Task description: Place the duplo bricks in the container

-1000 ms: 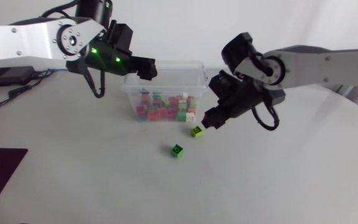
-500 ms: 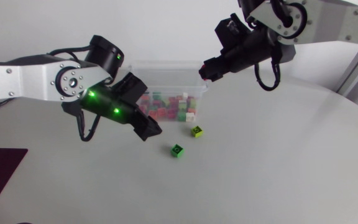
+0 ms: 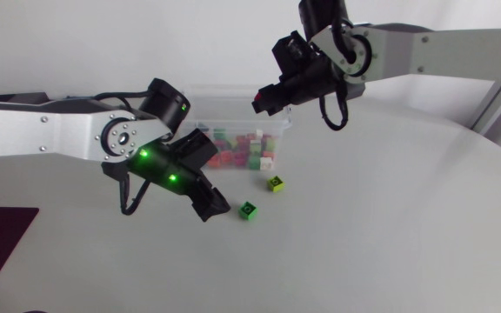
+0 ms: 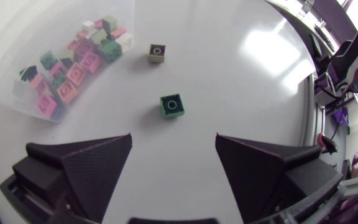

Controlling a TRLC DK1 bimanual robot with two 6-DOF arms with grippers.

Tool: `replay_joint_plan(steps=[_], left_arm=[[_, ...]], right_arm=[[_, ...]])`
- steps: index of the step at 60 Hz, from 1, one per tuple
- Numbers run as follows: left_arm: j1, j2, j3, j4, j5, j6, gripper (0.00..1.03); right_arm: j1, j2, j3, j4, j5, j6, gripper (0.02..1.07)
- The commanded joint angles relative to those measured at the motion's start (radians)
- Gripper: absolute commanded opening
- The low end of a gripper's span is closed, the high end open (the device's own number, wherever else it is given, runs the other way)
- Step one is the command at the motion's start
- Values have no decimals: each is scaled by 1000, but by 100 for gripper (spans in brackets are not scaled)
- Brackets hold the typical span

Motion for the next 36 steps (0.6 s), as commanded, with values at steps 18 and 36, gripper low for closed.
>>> replay_joint_plan(steps=[18,36], left_arm=[[-49,102,-28,79,7,-7,93],[-100,209,38,115,-36,-69,93]], right_arm=[[16,167,109,87,43,25,103],[-69,-84,-80,119,14,45,103]])
